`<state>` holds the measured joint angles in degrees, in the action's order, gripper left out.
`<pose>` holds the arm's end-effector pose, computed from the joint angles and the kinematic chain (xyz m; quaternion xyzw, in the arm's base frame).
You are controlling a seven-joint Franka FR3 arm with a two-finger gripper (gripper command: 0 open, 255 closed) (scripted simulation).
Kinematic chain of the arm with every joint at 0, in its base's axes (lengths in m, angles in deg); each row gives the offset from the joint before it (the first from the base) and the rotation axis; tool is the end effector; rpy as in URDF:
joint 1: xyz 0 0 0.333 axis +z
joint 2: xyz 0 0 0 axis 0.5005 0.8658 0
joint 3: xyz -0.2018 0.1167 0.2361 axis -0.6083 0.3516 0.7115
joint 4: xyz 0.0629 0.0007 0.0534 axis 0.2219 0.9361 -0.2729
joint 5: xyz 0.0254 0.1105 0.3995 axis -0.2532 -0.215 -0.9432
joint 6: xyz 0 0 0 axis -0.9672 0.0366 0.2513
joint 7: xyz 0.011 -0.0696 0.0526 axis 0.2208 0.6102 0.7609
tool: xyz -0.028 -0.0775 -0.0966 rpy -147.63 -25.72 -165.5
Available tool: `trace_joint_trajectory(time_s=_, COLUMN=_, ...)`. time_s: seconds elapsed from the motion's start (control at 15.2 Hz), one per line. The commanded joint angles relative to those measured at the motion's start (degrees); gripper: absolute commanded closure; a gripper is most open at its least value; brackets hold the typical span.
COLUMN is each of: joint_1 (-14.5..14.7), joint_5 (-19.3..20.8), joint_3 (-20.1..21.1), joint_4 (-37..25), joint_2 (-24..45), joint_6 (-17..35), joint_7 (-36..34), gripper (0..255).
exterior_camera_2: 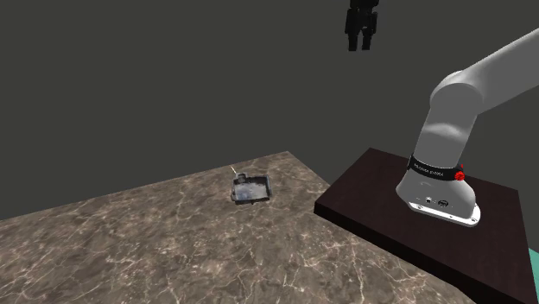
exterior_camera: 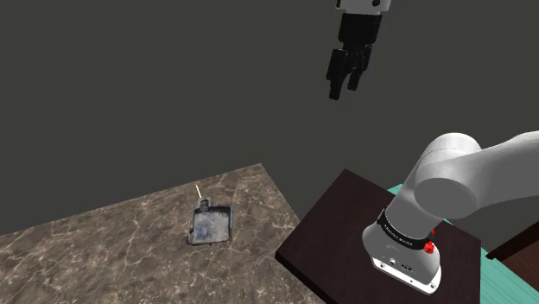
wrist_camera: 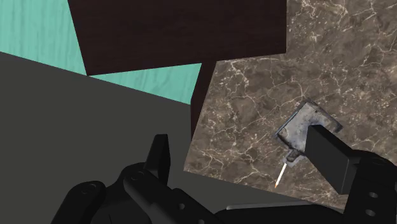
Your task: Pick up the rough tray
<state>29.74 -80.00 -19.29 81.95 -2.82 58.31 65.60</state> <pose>0.2921 0.0328 0.5795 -0.9987 0.0251 0.0418 0.0128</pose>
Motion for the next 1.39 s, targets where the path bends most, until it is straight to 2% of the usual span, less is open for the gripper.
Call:
trace_joint_trajectory(time_s=0.0, joint_1=0.00, joint_5=0.00, joint_3=0.00, joint_4=0.00, joint_2=0.00, joint_6=0.00, joint_7=0.00, gripper=0)
trace_joint_trajectory(time_s=0.66, joint_1=0.61, joint_5=-6.24, joint_3=9.32, joint_4=8.21, joint_2=9.37, joint_6=19.14, joint_7=-11.00, gripper=0)
trace_joint_trajectory(time_s=0.99, joint_1=0.47, joint_5=-7.94, joint_3=14.05, joint_4=9.07, joint_2=17.76, joint_6=29.26, joint_7=-16.52, gripper=0)
trace_joint_trajectory(time_s=1.32, joint_1=-0.33, joint_5=-7.52, joint_3=18.58, joint_4=7.69, joint_2=28.21, joint_6=39.10, joint_7=-22.71, gripper=0)
